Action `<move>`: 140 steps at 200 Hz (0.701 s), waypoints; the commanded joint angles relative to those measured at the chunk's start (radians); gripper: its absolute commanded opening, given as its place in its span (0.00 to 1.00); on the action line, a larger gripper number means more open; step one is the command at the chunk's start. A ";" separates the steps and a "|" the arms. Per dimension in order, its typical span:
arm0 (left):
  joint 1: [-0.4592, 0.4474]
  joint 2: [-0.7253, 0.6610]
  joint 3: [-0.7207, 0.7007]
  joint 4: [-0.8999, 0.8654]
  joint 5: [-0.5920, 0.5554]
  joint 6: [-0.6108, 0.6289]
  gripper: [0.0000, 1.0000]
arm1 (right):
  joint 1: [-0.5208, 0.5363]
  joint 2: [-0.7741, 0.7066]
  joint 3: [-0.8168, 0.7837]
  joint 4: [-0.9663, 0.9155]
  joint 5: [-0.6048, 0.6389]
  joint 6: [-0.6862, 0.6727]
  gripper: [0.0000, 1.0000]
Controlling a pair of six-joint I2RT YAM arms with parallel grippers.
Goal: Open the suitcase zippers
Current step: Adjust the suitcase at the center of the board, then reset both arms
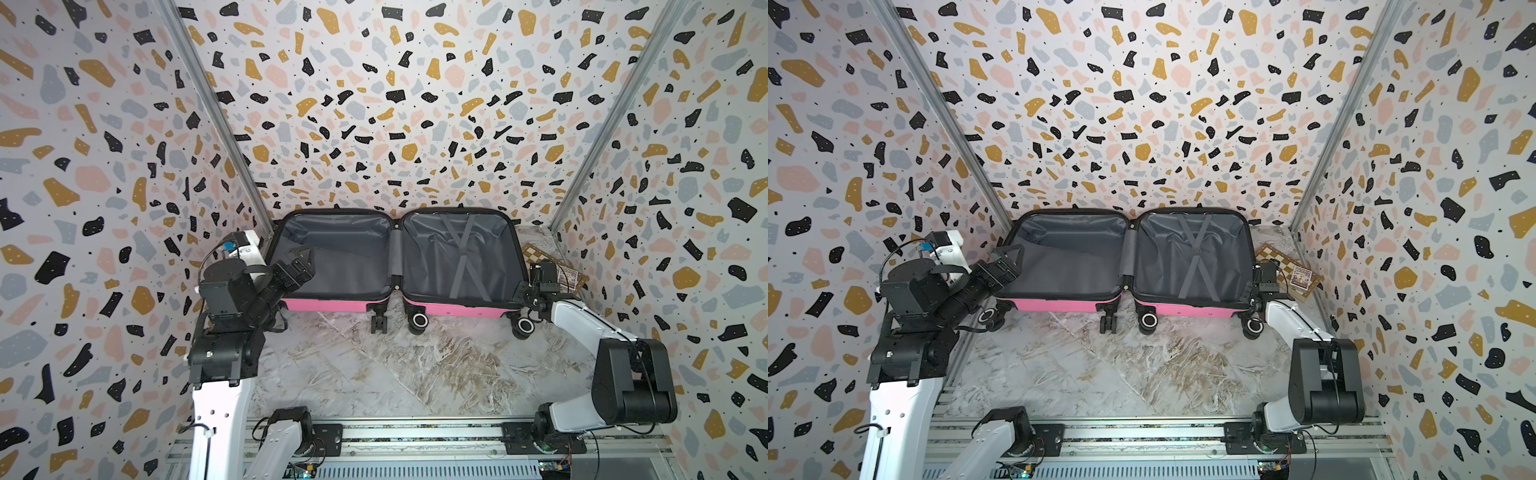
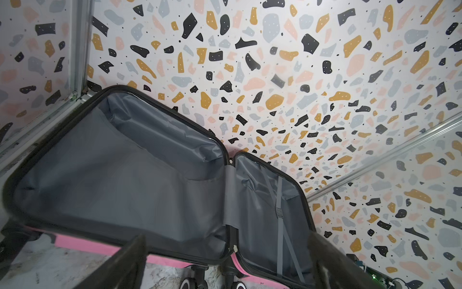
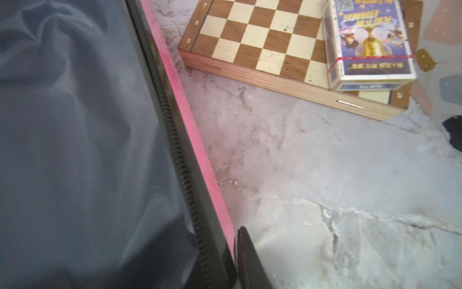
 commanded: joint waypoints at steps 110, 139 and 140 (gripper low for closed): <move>-0.037 -0.002 -0.289 0.187 0.115 -0.021 0.99 | 0.080 -0.256 -0.105 -0.031 -0.113 -0.107 0.33; -0.051 -0.021 -0.329 0.199 0.079 0.003 0.99 | 0.082 -0.394 -0.130 -0.022 -0.116 -0.103 0.60; -0.052 -0.021 -0.329 0.199 0.078 0.005 0.99 | 0.082 -0.398 -0.131 -0.023 -0.115 -0.104 0.61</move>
